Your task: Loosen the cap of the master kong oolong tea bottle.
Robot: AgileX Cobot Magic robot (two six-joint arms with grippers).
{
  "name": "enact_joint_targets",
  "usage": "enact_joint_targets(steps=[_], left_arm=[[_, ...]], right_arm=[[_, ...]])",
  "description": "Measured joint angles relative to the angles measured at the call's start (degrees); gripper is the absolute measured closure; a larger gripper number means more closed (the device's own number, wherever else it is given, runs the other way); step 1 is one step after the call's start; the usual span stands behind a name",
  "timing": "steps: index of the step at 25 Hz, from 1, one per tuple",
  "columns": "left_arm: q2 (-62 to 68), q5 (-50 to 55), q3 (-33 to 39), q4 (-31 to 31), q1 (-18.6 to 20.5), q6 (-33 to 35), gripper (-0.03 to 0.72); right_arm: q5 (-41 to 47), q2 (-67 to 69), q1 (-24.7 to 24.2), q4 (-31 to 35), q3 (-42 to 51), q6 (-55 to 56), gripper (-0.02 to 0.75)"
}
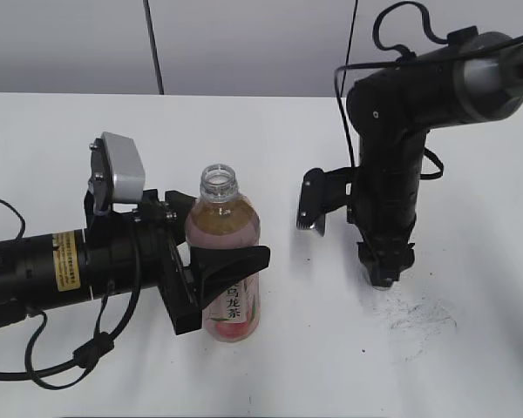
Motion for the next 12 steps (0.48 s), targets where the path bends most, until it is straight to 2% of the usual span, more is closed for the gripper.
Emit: enact_joint_targets(steps=[3, 4, 12], left_arm=[[0.0, 0.0, 0.0, 0.0, 0.0, 0.0, 0.243], [0.0, 0.0, 0.0, 0.1, 0.0, 0.0, 0.243], [0.0, -0.1, 0.0, 0.2, 0.1, 0.1, 0.221]], right_arm=[[1.1, 0.0, 0.0, -0.3, -2.5, 6.6, 0.186], [1.9, 0.0, 0.0, -0.3, -3.4, 8.0, 0.162], [5.1, 0.0, 0.0, -0.3, -9.0, 14.4, 0.153]])
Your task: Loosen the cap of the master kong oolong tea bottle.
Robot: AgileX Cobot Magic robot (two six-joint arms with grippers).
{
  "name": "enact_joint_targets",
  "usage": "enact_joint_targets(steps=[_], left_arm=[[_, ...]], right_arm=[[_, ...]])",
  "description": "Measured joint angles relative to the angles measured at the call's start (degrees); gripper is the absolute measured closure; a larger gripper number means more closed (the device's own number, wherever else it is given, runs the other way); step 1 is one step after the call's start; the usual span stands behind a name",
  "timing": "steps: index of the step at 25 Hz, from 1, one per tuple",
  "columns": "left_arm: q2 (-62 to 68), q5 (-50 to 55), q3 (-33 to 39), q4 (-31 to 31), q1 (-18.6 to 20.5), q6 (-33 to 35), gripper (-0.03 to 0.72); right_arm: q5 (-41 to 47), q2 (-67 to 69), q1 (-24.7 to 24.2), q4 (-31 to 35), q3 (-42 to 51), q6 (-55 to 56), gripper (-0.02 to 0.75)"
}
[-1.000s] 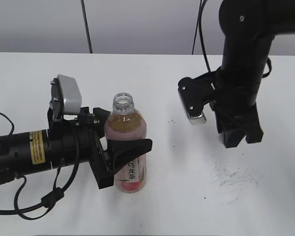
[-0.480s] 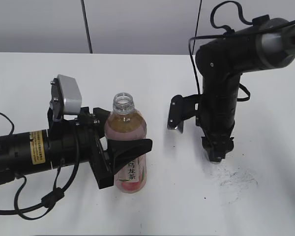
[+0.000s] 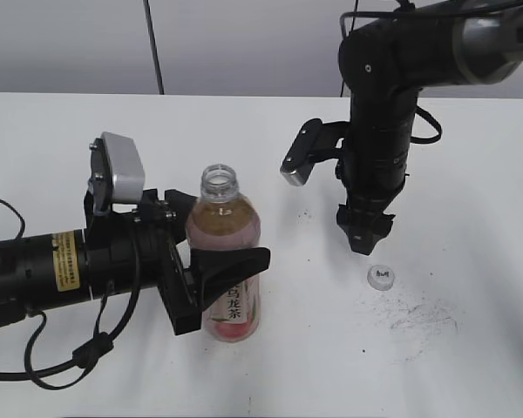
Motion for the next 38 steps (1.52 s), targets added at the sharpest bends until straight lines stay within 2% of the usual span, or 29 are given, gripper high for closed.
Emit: enact_joint_targets(steps=[6, 11, 25, 32, 38], left_arm=[[0.0, 0.3, 0.0, 0.0, 0.0, 0.0, 0.136], [-0.1, 0.4, 0.0, -0.3, 0.0, 0.0, 0.103], [-8.7, 0.6, 0.0, -1.3, 0.0, -0.1, 0.099], [-14.9, 0.9, 0.0, -1.3, 0.0, -1.6, 0.099], [-23.7, 10.4, 0.1, -1.3, 0.0, -6.8, 0.099]], right_arm=[[0.5, 0.0, 0.0, 0.7, -0.6, 0.6, 0.153], [0.6, 0.0, 0.0, 1.1, -0.6, 0.7, 0.155], [2.1, -6.6, 0.0, 1.7, -1.7, 4.0, 0.156], [2.8, -9.3, 0.0, 6.2, -2.6, 4.9, 0.156], [4.0, -11.5, 0.0, 6.6, -3.0, 7.1, 0.156]])
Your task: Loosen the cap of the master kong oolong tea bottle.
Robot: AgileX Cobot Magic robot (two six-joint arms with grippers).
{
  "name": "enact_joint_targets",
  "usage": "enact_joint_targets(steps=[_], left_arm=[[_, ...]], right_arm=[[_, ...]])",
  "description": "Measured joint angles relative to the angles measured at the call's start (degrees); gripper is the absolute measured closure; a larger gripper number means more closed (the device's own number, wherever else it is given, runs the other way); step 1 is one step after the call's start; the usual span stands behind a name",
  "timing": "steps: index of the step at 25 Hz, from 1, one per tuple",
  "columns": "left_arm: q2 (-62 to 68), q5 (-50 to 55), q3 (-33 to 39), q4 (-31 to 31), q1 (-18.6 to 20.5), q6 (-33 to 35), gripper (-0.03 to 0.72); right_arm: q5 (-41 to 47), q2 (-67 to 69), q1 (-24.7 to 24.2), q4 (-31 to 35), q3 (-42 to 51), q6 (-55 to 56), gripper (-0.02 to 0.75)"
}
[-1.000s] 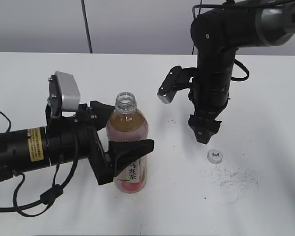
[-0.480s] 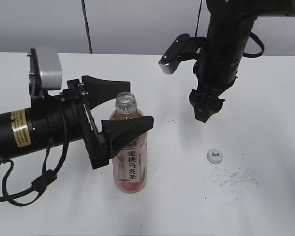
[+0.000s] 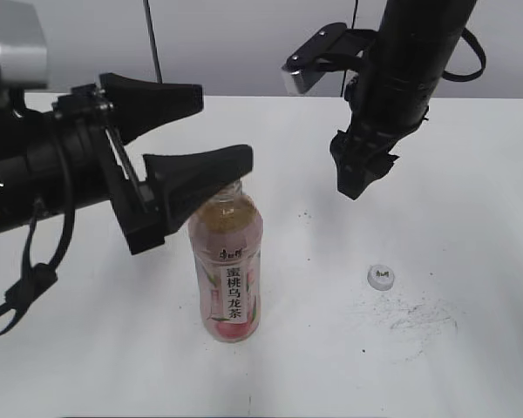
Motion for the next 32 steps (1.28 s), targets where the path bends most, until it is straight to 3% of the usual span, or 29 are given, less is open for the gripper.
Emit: enact_joint_targets(steps=[7, 14, 23, 27, 32], left_arm=[[-15.0, 18.4, 0.0, 1.0, 0.0, -9.3, 0.102], [-32.4, 40.7, 0.1, 1.1, 0.0, -24.9, 0.102], [-48.9, 69.1, 0.1, -3.8, 0.0, -26.9, 0.139], [-49.8, 84.9, 0.0, -13.8, 0.0, -20.0, 0.171], [-50.6, 99.8, -5.0, -35.1, 0.0, 6.8, 0.185]], right_arm=[[5.7, -5.4, 0.0, -5.0, 0.0, 7.7, 0.156], [6.6, -13.7, 0.0, -5.0, 0.0, 14.2, 0.156], [6.7, -27.1, 0.0, -1.8, 0.0, 16.5, 0.156], [6.8, -31.5, 0.0, -1.6, 0.0, 17.5, 0.156], [6.8, -35.5, 0.0, -1.6, 0.1, 19.8, 0.156]])
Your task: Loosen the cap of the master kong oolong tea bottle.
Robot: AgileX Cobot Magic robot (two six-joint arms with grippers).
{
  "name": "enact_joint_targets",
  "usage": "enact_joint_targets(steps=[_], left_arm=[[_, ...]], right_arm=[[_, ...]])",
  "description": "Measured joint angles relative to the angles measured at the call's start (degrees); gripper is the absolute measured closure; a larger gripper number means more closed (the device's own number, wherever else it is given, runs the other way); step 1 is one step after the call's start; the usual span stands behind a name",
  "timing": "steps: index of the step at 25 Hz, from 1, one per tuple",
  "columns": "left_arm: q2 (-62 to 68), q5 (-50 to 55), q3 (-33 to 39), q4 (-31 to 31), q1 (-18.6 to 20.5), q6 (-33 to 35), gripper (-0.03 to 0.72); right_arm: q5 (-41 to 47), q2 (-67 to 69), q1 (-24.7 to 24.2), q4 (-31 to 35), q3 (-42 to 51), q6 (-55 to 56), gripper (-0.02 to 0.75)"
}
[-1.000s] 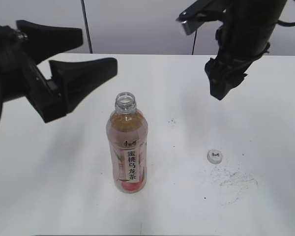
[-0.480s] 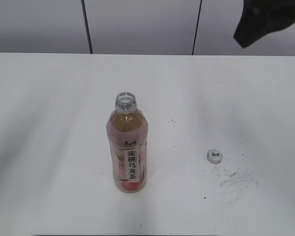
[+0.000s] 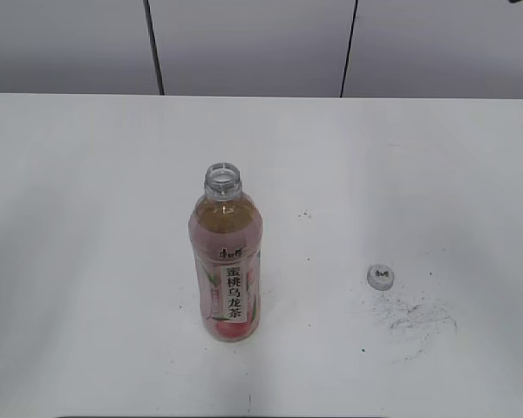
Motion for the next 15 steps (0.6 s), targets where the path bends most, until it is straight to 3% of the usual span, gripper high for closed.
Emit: enact_joint_targets(steps=[2, 4, 9, 15], left_arm=[[-0.9, 6.4, -3.4, -4.5, 0.0, 8.6, 0.188], [-2.2, 12.6, -5.2, -5.9, 0.0, 12.7, 0.188], [-6.6, 24.4, -5.5, -6.3, 0.0, 15.2, 0.188], [-17.2, 28.5, -4.3, -6.9, 0.0, 16.4, 0.188]], right_arm=[[0.0, -1.7, 0.0, 0.0, 0.9, 1.2, 0.156], [0.0, -3.7, 0.0, 0.5, 3.5, 1.7, 0.156], [0.0, -11.5, 0.0, 0.5, 15.2, 2.0, 0.156], [0.0, -24.4, 0.0, 0.5, 33.2, 4.0, 0.156]])
